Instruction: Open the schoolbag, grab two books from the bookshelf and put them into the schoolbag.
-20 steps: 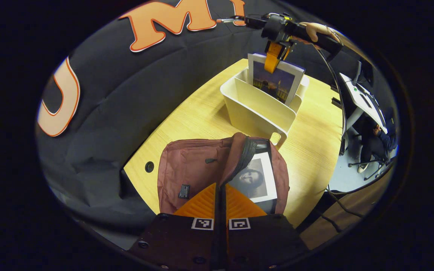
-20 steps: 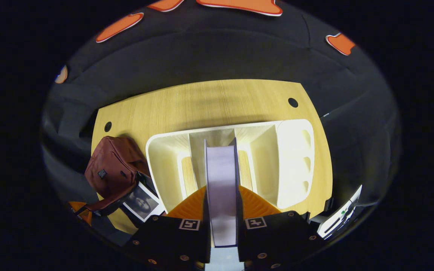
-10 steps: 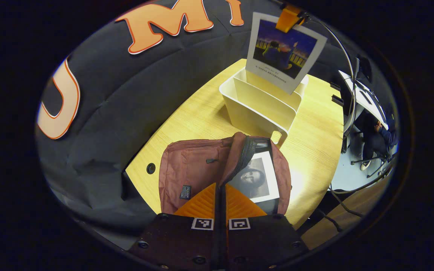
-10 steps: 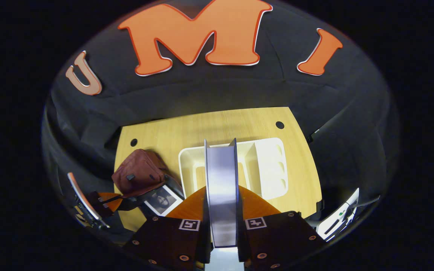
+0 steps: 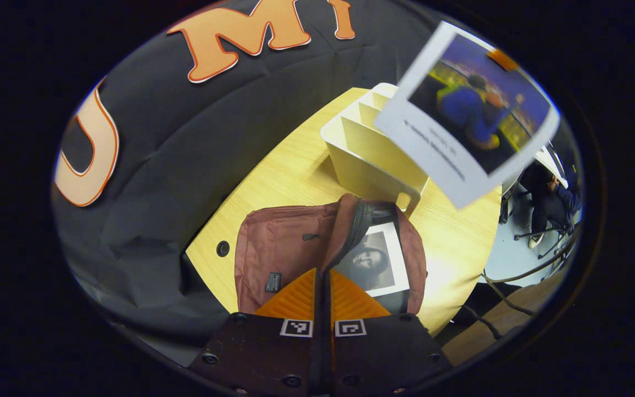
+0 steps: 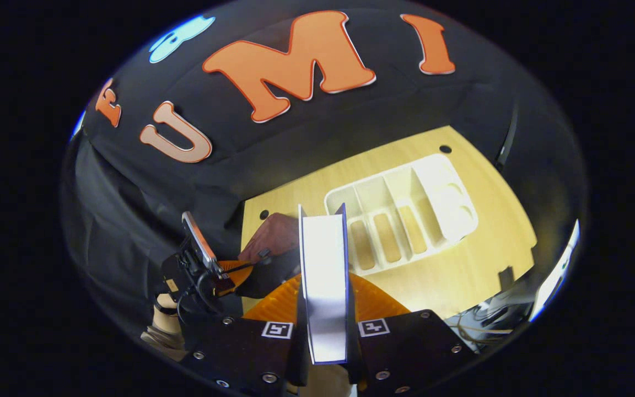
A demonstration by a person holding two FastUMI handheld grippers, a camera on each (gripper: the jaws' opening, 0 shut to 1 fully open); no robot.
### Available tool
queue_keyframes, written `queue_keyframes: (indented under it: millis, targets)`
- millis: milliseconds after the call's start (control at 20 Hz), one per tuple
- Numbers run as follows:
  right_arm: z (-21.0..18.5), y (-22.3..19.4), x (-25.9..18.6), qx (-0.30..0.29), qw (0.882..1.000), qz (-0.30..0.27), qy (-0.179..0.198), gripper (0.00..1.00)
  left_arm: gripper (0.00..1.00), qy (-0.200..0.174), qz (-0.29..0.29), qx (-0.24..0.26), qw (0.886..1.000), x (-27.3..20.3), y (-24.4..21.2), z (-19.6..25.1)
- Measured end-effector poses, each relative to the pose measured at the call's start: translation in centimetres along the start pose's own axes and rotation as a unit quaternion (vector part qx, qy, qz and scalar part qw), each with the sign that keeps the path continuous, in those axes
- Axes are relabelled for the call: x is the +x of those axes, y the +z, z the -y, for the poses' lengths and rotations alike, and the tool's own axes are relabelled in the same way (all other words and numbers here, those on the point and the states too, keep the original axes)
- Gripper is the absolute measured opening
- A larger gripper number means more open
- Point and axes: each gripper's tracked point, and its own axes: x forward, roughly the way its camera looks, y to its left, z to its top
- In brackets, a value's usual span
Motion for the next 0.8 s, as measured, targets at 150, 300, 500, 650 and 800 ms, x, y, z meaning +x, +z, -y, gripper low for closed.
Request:
queue_keyframes:
  millis: [150, 300, 500, 650, 800]
  targets:
    - [-0.4, -5.0, 3.7, 0.07, 0.996, -0.02, 0.056, 0.29, 0.01, 0.001, -0.002, -0.007, 1.0, -0.2, 0.1, -0.3]
    - [-0.1, -7.9, 7.6, 0.129, 0.987, -0.021, 0.09, 0.28, 0.01, 0.008, -0.002, -0.002, 1.0, -1.1, 0.8, -0.5]
    - [-0.6, -10.1, 13.1, 0.197, 0.971, -0.026, 0.131, 0.28, 0.01, 0.023, -0.003, 0.015, 1.0, -2.3, 1.9, -0.6]
    - [-1.2, -10.0, 16.9, 0.222, 0.964, -0.009, 0.144, 0.28, 0.0, 0.026, -0.009, 0.034, 0.999, -2.8, 2.7, 0.1]
    - [-2.7, -9.9, 20.1, 0.238, 0.959, -0.002, 0.156, 0.28, 0.0, 0.032, -0.008, 0.053, 0.998, -3.2, 3.7, 0.8]
